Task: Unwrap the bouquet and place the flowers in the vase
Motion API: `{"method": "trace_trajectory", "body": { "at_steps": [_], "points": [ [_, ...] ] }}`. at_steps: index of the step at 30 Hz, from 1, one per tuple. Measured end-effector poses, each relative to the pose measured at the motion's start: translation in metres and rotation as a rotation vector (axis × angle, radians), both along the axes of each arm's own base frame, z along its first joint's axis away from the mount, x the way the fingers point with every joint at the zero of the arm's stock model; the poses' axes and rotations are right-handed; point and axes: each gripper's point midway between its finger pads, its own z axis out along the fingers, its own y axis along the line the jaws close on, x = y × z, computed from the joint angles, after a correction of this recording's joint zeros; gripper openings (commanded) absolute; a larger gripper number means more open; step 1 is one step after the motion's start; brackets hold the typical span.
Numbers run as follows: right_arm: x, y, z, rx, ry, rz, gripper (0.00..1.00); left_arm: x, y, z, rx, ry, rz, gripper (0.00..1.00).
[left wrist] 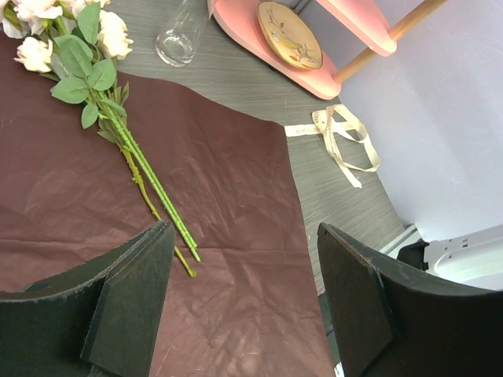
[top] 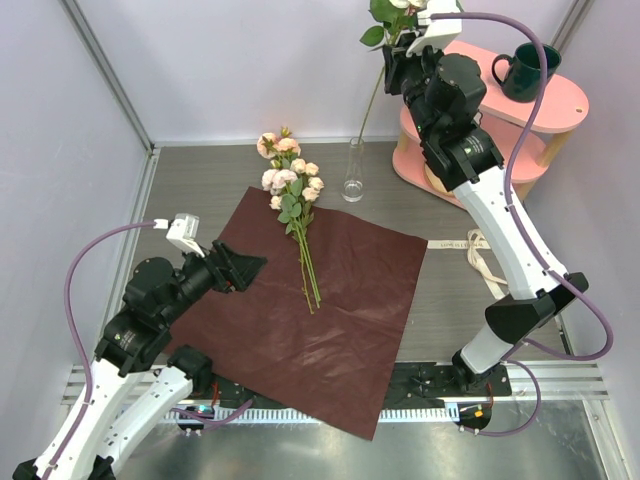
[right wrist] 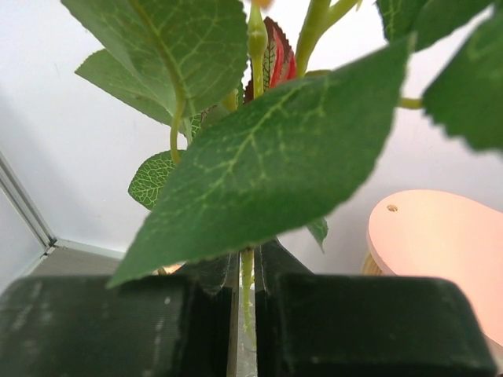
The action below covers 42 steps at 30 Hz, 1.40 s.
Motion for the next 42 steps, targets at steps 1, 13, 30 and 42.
{"method": "trace_trajectory", "body": {
  "at_steps": [1, 13, 30, 42],
  "points": [
    [0.000, 0.000, 0.000, 0.000, 0.000, 0.000, 0.01, 0.000, 0.000, 0.000, 0.000, 0.000, 0.000, 0.77],
    [0.031, 0.004, -0.031, -0.027, 0.048, -0.020, 0.01, 0.000, 0.000, -0.003, 0.003, 0.005, 0.000, 0.77],
    [0.088, 0.014, -0.107, -0.058, 0.180, -0.034, 0.02, -0.003, -0.001, -0.010, -0.020, 0.022, -0.002, 0.78],
    [0.105, 0.022, -0.154, -0.084, 0.254, -0.035, 0.05, -0.004, -0.001, -0.011, -0.023, 0.026, -0.001, 0.78]
  ]
}}
